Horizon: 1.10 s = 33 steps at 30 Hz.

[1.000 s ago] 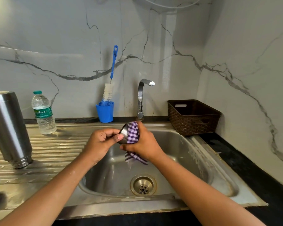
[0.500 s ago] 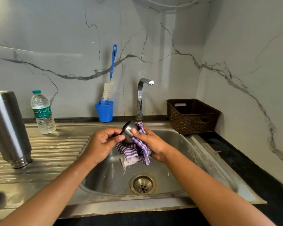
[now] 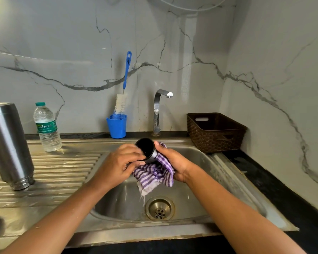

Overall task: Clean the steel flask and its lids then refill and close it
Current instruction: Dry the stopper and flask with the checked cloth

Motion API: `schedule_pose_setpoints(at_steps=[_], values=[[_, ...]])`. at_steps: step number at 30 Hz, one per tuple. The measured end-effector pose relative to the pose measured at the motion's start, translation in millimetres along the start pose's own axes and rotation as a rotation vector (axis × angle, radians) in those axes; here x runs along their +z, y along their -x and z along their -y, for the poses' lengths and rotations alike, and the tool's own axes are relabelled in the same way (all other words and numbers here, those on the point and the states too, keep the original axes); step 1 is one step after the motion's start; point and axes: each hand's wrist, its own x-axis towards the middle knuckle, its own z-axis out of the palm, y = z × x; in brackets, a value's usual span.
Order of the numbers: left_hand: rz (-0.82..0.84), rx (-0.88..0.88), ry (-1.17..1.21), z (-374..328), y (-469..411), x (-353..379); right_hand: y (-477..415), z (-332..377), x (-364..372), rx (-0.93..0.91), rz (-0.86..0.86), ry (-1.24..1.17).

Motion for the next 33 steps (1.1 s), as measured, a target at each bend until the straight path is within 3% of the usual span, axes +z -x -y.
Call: schedule_pose_setpoints(at_steps=[3,8,13,24,29,33], values=[[0.020,-0.065,0.076,-1,-2,0,5,0,-7,0.027,0.076,-0.008],[0.081,-0.351,0.465,-6,-1,-4,7,0,-5,0.023,0.134,0.060],[0.119,-0.457,0.432,-5,2,-3,5,-1,-7,-0.001,0.148,0.087],[-0.018,-0.386,0.419,-7,-1,-3,13,11,-6,-0.031,-0.128,0.097],[-0.019,-0.510,0.542,-2,1,-5,18,19,-3,-0.043,-0.279,0.092],[0.026,-0.581,0.591,1,3,-3,16,29,-1,-0.191,-0.410,0.101]])
